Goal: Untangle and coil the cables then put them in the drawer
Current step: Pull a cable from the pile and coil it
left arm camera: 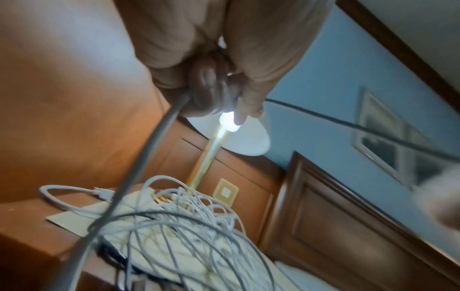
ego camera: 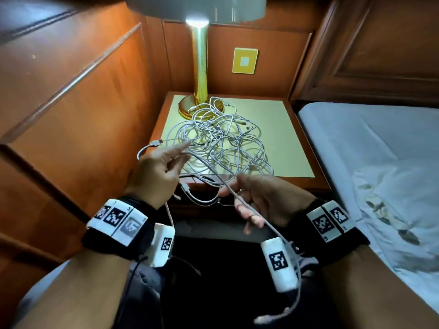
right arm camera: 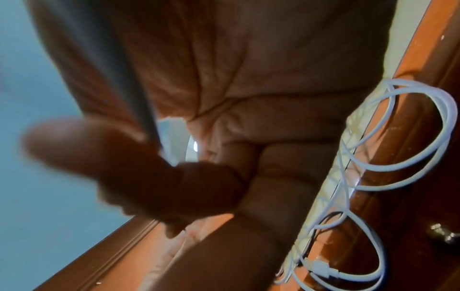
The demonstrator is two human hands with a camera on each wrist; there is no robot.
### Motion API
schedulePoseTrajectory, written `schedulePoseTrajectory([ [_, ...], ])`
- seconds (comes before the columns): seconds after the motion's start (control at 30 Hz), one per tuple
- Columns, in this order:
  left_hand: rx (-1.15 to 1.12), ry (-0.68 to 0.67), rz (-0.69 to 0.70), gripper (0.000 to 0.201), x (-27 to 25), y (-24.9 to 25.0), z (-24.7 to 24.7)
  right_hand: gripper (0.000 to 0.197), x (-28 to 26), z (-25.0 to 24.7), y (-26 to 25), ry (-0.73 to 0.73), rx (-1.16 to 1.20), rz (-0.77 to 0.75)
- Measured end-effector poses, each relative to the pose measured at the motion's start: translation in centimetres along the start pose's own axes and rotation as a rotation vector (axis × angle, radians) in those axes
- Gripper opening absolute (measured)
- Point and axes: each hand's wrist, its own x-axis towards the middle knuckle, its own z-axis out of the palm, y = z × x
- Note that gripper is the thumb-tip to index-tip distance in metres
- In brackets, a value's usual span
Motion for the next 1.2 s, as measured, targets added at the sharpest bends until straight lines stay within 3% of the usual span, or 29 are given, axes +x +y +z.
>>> schedulePoseTrajectory([
  [0.07,-0.048,0.071,-0.100,0.028,0.7,-0.6,-1.2,0.017,-0.5,-0.5,-0.2,-0.040,-0.095,-0.068],
  [0.1,-0.050,0.115,-0.142,0.027,0.9,-1.1,-1.8,0.010,-0.7,-0.8,-0.2,-0.035,-0.139,-0.083],
  [0.23,-0.077,0.292,-0.367,0.031,0.9,-4.2,-3.6,0.020,-0.9,-2.4,0.0,0.108,-0.207,-0.051],
  [0.3,-0.049,0.283,-0.401,0.032,0.6,-4.2,-3.8,0.020,-0.8,-3.1,0.0,0.250,-0.190,-0.081],
  [0.4,0.027,0.049,-0.348,0.024,0.2,-2.8,-2.8,0.025,-0.2,-3.3,-0.2,0.472,-0.076,-0.222],
  [0.47,0.024,-0.230,-0.298,0.027,-0.3,-1.5,-1.4,0.026,0.1,-2.8,-0.3,0.531,0.040,-0.309],
  [0.53,0.016,-0.420,-0.250,0.032,-1.0,-0.3,0.0,0.030,0.3,-2.2,-0.4,0.553,0.079,-0.330],
  [0.67,0.101,-0.469,-0.097,0.029,-2.1,0.7,2.1,0.027,1.2,-1.8,-0.1,0.644,-0.027,-0.370],
  [0.77,0.003,-0.454,0.066,0.028,-2.5,1.5,2.5,0.028,1.8,-2.4,0.6,0.784,-0.506,-0.424],
  [0.83,-0.111,-0.451,0.141,0.020,-2.8,2.1,2.4,0.024,2.2,-2.6,1.0,0.753,-0.802,-0.392],
  [0.9,-0.214,-0.414,0.135,0.015,-2.8,2.4,2.3,0.026,2.5,-2.4,1.4,0.612,-0.886,-0.354],
  [1.0,-0.279,-0.317,0.020,0.026,-2.4,1.4,2.5,0.027,2.8,-1.3,1.6,0.369,-0.679,-0.303],
  [1.07,-0.230,-0.288,-0.007,0.039,-2.1,0.6,2.6,0.027,2.9,-0.5,1.6,0.303,-0.537,-0.311],
  [1.2,-0.218,-0.397,-0.003,0.048,-1.7,0.3,3.3,0.024,3.0,-0.2,0.8,0.244,-0.254,-0.301],
])
